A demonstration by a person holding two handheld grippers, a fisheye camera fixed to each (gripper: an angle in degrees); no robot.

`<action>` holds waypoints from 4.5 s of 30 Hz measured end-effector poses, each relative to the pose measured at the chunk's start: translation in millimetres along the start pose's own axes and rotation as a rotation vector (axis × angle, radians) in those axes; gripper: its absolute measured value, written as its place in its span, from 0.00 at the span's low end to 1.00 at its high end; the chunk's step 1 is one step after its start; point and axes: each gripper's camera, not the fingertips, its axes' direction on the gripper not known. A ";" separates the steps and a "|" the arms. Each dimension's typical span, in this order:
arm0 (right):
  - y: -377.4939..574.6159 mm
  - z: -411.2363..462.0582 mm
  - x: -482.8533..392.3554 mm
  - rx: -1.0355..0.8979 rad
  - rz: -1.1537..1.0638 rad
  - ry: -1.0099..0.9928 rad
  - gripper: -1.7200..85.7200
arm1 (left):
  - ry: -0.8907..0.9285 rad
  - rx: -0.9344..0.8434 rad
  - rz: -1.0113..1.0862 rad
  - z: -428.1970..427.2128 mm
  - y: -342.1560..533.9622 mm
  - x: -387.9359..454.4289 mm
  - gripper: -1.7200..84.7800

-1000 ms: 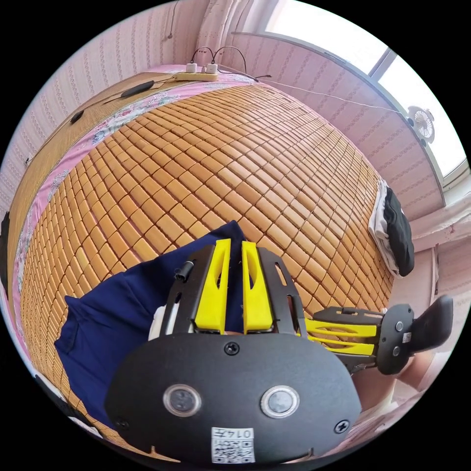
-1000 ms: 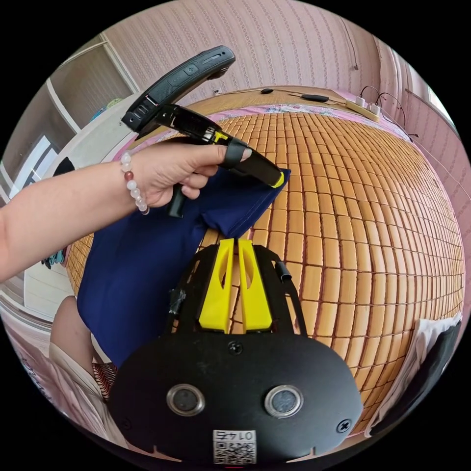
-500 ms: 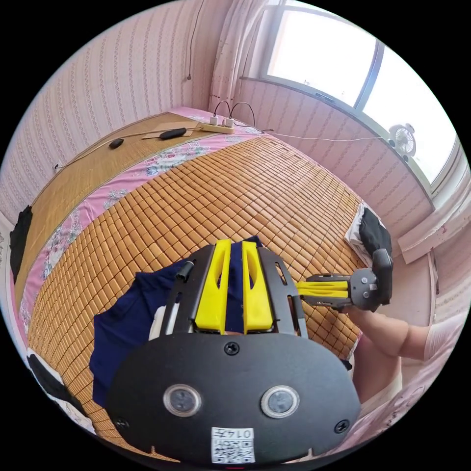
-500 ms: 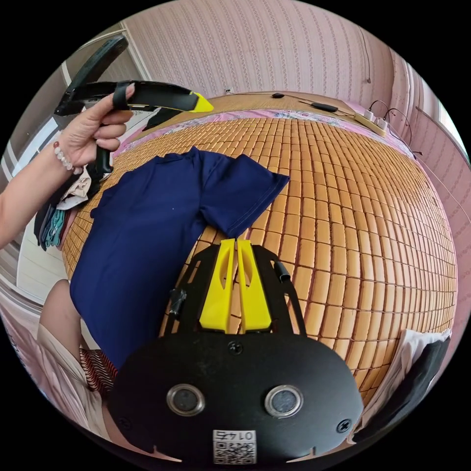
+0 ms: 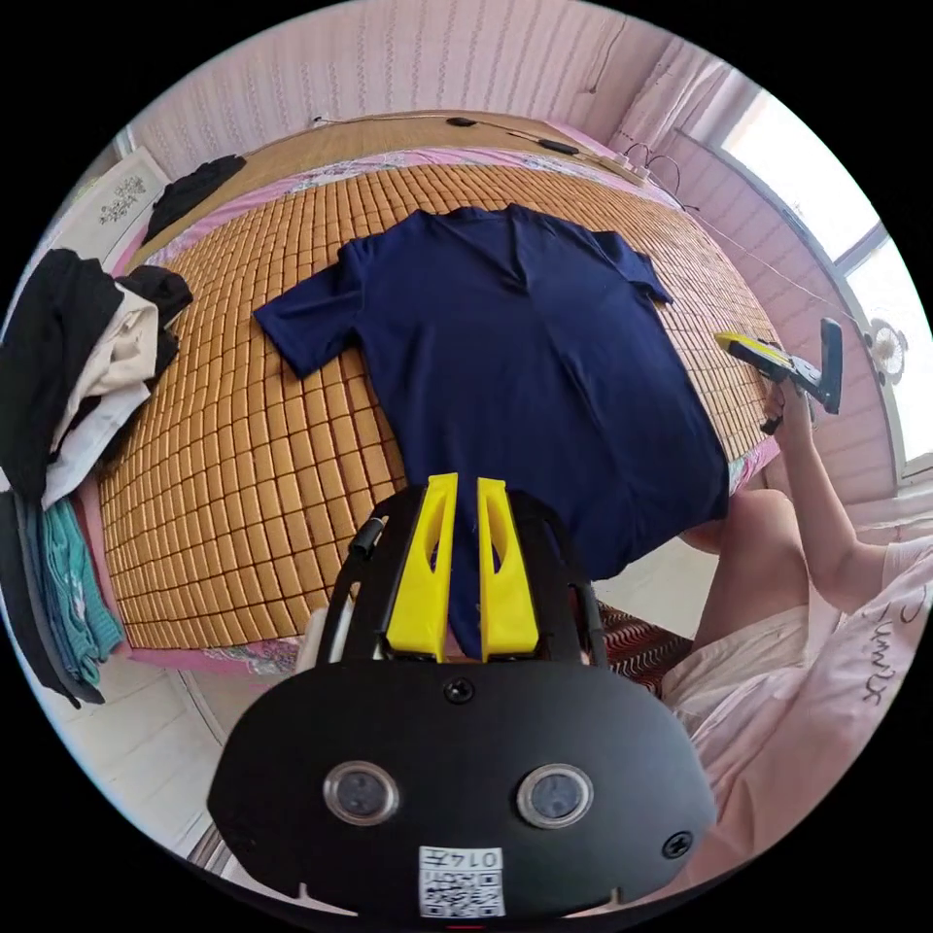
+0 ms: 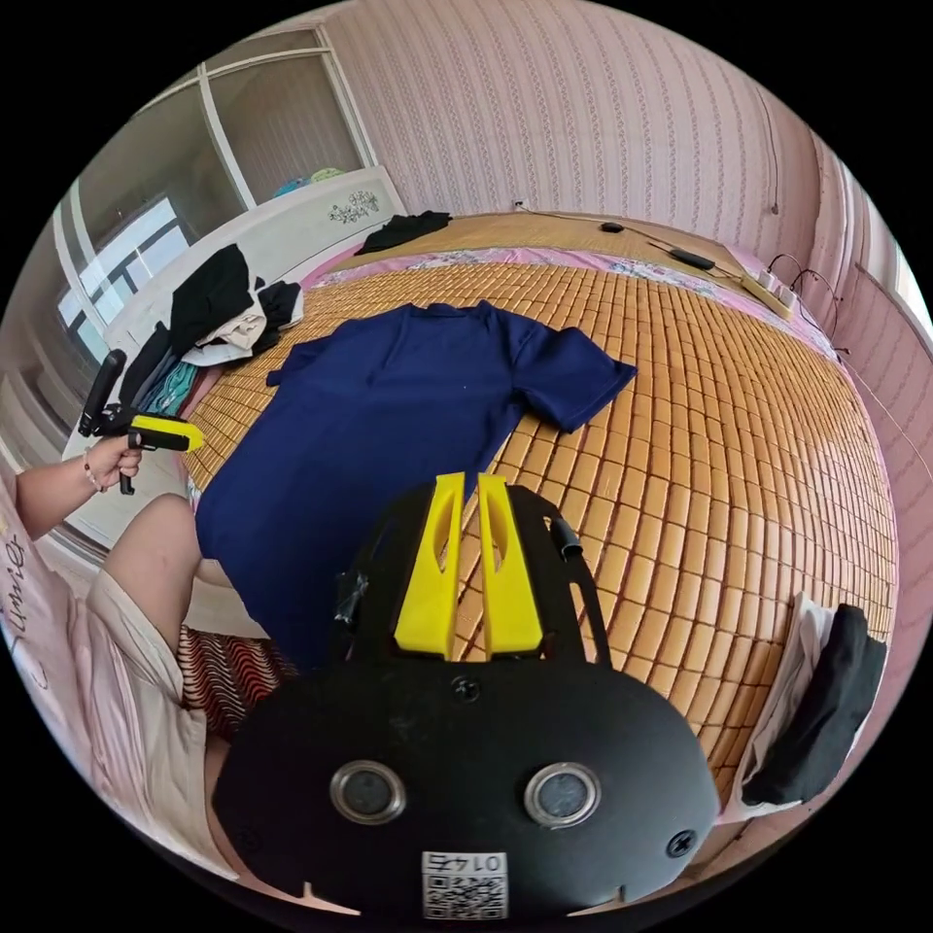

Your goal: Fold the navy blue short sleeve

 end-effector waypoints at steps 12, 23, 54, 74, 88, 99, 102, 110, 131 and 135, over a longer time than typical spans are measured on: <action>-2.3 -15.3 -114.6 -0.253 0.013 -0.006 0.08 | 0.060 -0.014 -0.002 -13.4 82.8 -56.5 0.08; -218.9 33.4 -244.8 -0.241 -0.377 -0.125 0.08 | 0.115 0.264 -0.236 -59.9 82.7 -185.2 0.07; -525.3 186.5 -375.0 -0.217 -0.314 -0.045 0.03 | 0.152 0.359 -0.364 -49.3 5.1 -308.3 0.01; -447.2 105.7 -194.8 -0.141 -0.136 -0.016 0.10 | 0.157 0.256 0.134 -32.1 -41.8 -179.5 0.09; -507.1 204.1 -179.8 -0.287 -0.169 -0.117 0.05 | 0.068 0.170 0.156 21.9 -97.3 -147.2 0.02; -485.8 202.1 -168.3 -0.226 -0.212 -0.135 0.09 | 0.079 0.190 0.117 36.3 -107.5 -140.8 0.10; -460.6 169.5 -149.1 -0.138 -0.203 -0.112 0.10 | 0.059 0.221 0.125 31.9 -110.9 -128.1 0.10; -294.6 83.2 -58.2 -0.124 -0.076 0.070 0.09 | 0.113 0.092 0.251 81.3 -160.9 -63.1 0.10; -103.0 43.9 84.7 -0.003 0.358 0.137 0.10 | 0.186 0.091 0.584 138.5 -376.2 173.7 0.08; -91.1 52.4 89.5 -0.019 0.338 0.145 0.09 | 0.154 0.063 0.621 172.5 -422.3 244.0 0.09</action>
